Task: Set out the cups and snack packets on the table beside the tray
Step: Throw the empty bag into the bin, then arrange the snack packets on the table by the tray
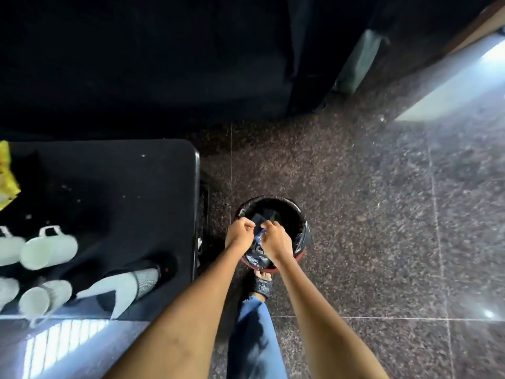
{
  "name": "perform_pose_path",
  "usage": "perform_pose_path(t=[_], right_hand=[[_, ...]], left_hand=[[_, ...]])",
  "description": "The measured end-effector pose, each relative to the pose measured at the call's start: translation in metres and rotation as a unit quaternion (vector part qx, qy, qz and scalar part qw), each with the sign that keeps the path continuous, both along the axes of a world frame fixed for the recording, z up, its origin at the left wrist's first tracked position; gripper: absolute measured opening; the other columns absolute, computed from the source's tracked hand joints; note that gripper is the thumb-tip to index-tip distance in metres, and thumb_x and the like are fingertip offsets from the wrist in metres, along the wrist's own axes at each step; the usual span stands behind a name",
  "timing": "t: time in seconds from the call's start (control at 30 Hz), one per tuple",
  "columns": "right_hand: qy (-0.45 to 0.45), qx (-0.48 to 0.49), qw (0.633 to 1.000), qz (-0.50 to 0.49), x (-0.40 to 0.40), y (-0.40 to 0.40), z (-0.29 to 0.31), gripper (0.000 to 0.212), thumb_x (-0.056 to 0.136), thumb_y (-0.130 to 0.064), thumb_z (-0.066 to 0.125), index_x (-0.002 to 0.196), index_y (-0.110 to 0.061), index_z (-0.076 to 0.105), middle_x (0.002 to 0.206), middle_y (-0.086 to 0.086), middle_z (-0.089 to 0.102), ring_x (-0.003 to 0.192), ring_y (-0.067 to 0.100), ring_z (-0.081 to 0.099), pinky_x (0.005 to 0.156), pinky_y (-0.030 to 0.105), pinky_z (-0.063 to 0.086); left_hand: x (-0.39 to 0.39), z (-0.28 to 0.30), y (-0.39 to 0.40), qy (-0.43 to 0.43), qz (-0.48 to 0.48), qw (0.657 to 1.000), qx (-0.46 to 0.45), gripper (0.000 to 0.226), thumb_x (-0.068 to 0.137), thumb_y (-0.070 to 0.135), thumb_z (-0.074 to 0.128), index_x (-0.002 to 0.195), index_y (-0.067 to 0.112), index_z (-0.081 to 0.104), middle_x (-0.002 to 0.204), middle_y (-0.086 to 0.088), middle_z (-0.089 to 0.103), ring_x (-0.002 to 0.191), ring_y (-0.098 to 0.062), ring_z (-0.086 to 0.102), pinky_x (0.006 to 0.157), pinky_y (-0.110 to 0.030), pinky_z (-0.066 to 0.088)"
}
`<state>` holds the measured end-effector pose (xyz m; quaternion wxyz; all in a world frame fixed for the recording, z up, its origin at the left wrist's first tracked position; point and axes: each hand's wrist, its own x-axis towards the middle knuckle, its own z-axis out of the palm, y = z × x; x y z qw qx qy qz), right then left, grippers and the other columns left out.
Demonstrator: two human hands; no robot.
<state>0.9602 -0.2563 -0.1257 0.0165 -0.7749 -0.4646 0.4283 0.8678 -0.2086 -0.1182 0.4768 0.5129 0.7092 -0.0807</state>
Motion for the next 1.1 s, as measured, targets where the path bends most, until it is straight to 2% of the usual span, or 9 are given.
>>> perform_pose_path(t=[0.07, 0.13, 0.27, 0.43, 0.53, 0.63, 0.83, 0.97, 1.1], right_hand=[[0.0, 0.023, 1.0, -0.003, -0.018, 0.021, 0.053, 0.028, 0.092, -0.016, 0.043, 0.114, -0.007, 0.058, 0.117, 0.015, 0.06, 0.109, 0.035, 0.058, 0.083, 0.042, 0.049], [-0.003, 0.053, 0.999, 0.008, -0.043, 0.046, 0.096, 0.026, 0.093, -0.019, 0.045, 0.112, -0.007, 0.058, 0.116, 0.014, 0.061, 0.107, 0.034, 0.06, 0.081, 0.042, 0.05], [0.018, 0.123, 0.991, 0.051, -0.117, 0.076, 0.169, 0.024, 0.095, -0.02, 0.043, 0.113, -0.013, 0.057, 0.116, 0.011, 0.061, 0.108, 0.031, 0.059, 0.083, 0.039, 0.049], [0.062, 0.13, 0.984, 0.109, -0.255, 0.092, 0.248, 0.029, 0.094, -0.033, 0.038, 0.109, -0.022, 0.06, 0.112, 0.007, 0.062, 0.106, 0.028, 0.06, 0.082, 0.034, 0.045], [0.07, 0.154, 0.965, 0.198, -0.357, 0.098, 0.283, 0.03, 0.094, -0.023, 0.037, 0.111, -0.021, 0.061, 0.113, 0.007, 0.063, 0.107, 0.028, 0.06, 0.086, 0.037, 0.049], [0.046, 0.174, 0.94, 0.29, -0.451, 0.092, 0.308, 0.032, 0.091, -0.017, 0.04, 0.117, -0.02, 0.059, 0.121, 0.008, 0.062, 0.114, 0.027, 0.058, 0.089, 0.035, 0.047], [0.044, 0.166, 0.924, 0.343, -0.581, 0.076, 0.315, 0.031, 0.09, -0.015, 0.046, 0.119, -0.018, 0.057, 0.126, 0.003, 0.061, 0.118, 0.022, 0.055, 0.094, 0.031, 0.044], [0.018, 0.144, 0.919, 0.367, -0.618, 0.083, 0.3, 0.031, 0.09, -0.015, 0.049, 0.12, -0.017, 0.056, 0.126, 0.004, 0.06, 0.117, 0.022, 0.056, 0.091, 0.03, 0.045], [-0.003, 0.101, 0.931, 0.351, -0.632, 0.113, 0.269, 0.034, 0.09, -0.016, 0.05, 0.124, -0.016, 0.054, 0.128, 0.005, 0.059, 0.119, 0.023, 0.056, 0.092, 0.031, 0.045]], left_hand=[[-0.009, 0.051, 0.012, -0.012, 0.033, 0.999, 0.028, 0.029, 0.089, 0.004, 0.044, 0.105, 0.009, 0.069, 0.113, -0.01, 0.07, 0.105, -0.025, 0.064, 0.082, -0.025, 0.047], [-0.024, 0.095, 0.03, -0.022, 0.073, 0.995, 0.059, 0.026, 0.09, 0.006, 0.046, 0.105, 0.009, 0.068, 0.114, -0.012, 0.069, 0.107, -0.026, 0.063, 0.087, -0.027, 0.048], [-0.091, 0.177, 0.051, -0.033, 0.106, 0.985, 0.132, 0.022, 0.093, 0.008, 0.046, 0.103, 0.005, 0.065, 0.112, -0.017, 0.068, 0.105, -0.029, 0.063, 0.087, -0.032, 0.048], [-0.246, 0.26, 0.05, -0.011, 0.141, 0.973, 0.184, 0.02, 0.09, 0.011, 0.047, 0.097, 0.007, 0.066, 0.105, -0.015, 0.071, 0.099, -0.029, 0.065, 0.084, -0.034, 0.05], [-0.359, 0.304, 0.042, -0.008, 0.21, 0.952, 0.223, 0.019, 0.088, 0.01, 0.052, 0.097, 0.009, 0.068, 0.107, -0.012, 0.071, 0.102, -0.026, 0.065, 0.083, -0.029, 0.049], [-0.462, 0.339, 0.02, 0.002, 0.247, 0.938, 0.245, 0.022, 0.086, 0.01, 0.053, 0.101, 0.01, 0.07, 0.111, -0.011, 0.071, 0.107, -0.025, 0.064, 0.09, -0.031, 0.049], [-0.612, 0.342, -0.027, 0.015, 0.298, 0.925, 0.236, 0.028, 0.086, 0.002, 0.046, 0.102, 0.008, 0.067, 0.112, -0.012, 0.069, 0.108, -0.027, 0.062, 0.091, -0.033, 0.051], [-0.66, 0.318, -0.03, 0.044, 0.302, 0.934, 0.186, 0.026, 0.086, 0.001, 0.048, 0.105, 0.008, 0.065, 0.115, -0.012, 0.067, 0.108, -0.028, 0.062, 0.088, -0.035, 0.05], [-0.683, 0.29, 0.005, 0.037, 0.272, 0.949, 0.154, 0.028, 0.087, -0.001, 0.048, 0.108, 0.005, 0.065, 0.117, -0.014, 0.065, 0.11, -0.029, 0.061, 0.089, -0.036, 0.051]])
